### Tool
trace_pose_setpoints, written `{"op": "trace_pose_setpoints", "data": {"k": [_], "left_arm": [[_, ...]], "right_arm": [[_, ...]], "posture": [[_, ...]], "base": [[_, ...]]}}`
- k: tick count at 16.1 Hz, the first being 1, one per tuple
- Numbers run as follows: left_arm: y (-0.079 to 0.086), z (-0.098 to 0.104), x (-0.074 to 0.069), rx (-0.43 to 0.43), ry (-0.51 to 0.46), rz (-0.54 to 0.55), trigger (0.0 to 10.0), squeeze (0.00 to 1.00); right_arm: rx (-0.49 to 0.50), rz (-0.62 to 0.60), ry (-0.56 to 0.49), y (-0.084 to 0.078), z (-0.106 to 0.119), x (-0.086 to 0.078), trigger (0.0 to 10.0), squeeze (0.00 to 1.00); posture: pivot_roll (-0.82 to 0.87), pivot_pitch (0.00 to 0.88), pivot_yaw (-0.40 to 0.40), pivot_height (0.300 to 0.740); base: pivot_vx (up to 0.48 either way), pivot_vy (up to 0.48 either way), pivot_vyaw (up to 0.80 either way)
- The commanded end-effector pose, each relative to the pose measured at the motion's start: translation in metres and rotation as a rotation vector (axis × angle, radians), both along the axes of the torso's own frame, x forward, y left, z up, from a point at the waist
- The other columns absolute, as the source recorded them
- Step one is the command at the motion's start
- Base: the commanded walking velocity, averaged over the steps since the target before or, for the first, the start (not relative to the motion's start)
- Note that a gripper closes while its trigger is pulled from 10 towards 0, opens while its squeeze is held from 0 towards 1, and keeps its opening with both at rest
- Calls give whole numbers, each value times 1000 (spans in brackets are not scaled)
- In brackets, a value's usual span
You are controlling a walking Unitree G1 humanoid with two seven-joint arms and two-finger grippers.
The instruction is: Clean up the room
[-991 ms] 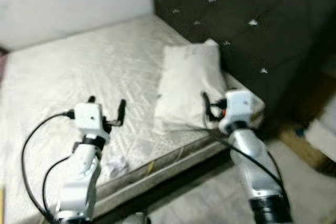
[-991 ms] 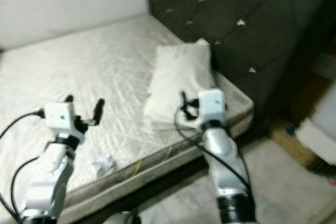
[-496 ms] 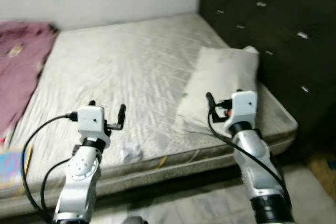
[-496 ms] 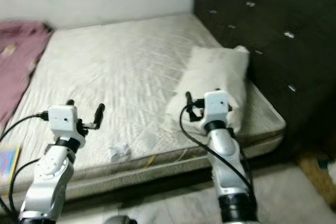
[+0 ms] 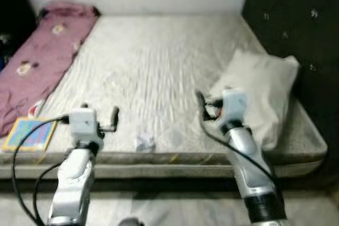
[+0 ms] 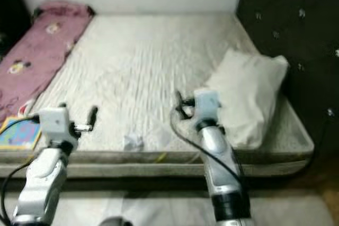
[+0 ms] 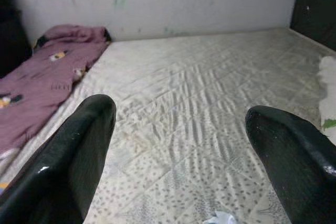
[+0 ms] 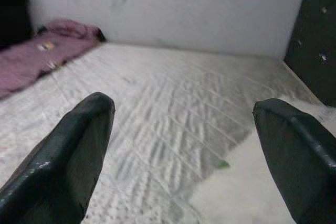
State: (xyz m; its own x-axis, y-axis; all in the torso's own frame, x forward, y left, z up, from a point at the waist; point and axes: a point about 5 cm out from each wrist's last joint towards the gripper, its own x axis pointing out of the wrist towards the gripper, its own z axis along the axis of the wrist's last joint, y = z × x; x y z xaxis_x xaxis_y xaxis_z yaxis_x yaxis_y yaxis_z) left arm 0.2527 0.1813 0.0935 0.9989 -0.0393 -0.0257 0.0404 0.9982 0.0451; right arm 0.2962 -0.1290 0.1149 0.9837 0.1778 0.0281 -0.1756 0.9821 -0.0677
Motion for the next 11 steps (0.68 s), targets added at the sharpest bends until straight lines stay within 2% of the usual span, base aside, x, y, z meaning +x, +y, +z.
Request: {"op": "trace_pose_setpoints", "data": {"k": [1,6,11], "left_arm": [[-7,3,2,-20,-11,-29,10000,0],[-10,3,2,-41,-12,-50,10000,0],[-13,3,3,-54,-16,-60,10000,0]], "right_arm": [[-4,-25,1,-10,0,0,10000,0],[-8,-14,-7,-10,2,2,10000,0],[-13,-5,-15,-9,3,3,10000,0]], "posture": [[-82,0,12,740],[-87,0,7,740],[-87,0,5,740]], "base": [[0,0,0],[0,0,0],[266,0,562]]}}
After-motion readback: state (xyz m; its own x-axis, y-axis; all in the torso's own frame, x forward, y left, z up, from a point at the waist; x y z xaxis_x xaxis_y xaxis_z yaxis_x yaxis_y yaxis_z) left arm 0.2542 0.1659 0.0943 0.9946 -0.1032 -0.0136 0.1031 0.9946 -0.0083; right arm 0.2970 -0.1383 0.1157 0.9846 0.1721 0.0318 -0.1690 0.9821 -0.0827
